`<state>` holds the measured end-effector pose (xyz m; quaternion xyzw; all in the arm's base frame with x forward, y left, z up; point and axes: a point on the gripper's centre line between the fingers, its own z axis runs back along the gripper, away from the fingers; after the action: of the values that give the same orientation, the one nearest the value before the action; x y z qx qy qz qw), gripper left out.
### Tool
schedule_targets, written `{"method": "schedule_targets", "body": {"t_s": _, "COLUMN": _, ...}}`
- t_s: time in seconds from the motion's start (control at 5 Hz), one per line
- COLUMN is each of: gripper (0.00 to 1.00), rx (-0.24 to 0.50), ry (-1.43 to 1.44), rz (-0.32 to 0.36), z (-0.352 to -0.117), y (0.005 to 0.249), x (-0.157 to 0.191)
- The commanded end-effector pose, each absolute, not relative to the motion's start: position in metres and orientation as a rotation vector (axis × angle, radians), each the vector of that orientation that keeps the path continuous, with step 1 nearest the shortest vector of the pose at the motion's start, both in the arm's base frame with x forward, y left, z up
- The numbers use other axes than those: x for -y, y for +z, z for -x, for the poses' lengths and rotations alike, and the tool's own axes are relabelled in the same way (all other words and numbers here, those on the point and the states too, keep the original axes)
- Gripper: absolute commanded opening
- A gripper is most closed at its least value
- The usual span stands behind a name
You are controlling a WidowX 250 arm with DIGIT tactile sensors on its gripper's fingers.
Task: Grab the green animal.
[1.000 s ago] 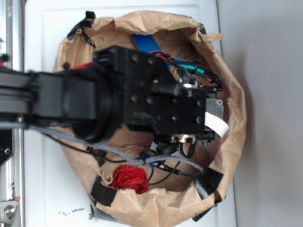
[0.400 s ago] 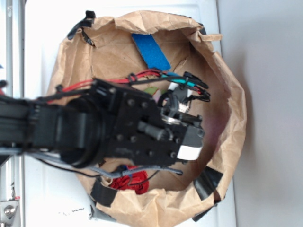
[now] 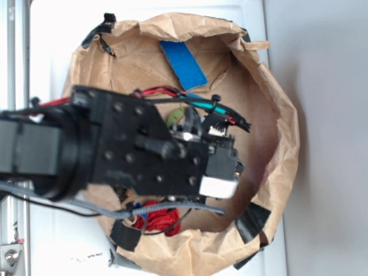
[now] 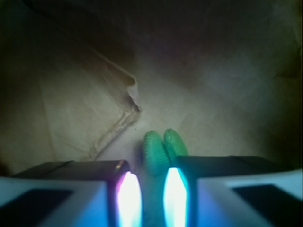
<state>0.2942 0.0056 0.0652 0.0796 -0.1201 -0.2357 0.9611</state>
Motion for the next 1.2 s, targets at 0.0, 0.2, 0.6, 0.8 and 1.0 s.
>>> {"method": "schedule_targets", "body": {"t_s": 0.0, "gripper": 0.0, "rx": 0.397, "ry": -0.487, "rz": -0.081, "z": -0.293, "y": 0.121, "x": -0.017}}
{"method": "schedule_targets", "body": {"t_s": 0.2, "gripper": 0.0, "rx": 0.368, "ry": -0.51, "rz": -0.047, "z": -0.285, "y": 0.133, "x": -0.017}}
{"method": "schedule_targets", "body": {"t_s": 0.6, "gripper": 1.0, "rx": 0.299, "ry": -0.499, "rz": -0.028, "z": -0.283, "y": 0.138, "x": -0.027}}
{"method": "schedule_targets", "body": {"t_s": 0.8, "gripper": 1.0, "rx": 0.299, "ry": -0.499, "rz": -0.028, "z": -0.283, "y": 0.138, "x": -0.027}}
{"method": "schedule_targets", "body": {"t_s": 1.0, "gripper": 1.0, "rx": 0.299, "ry": -0.499, "rz": -0.028, "z": -0.283, "y": 0.138, "x": -0.027}}
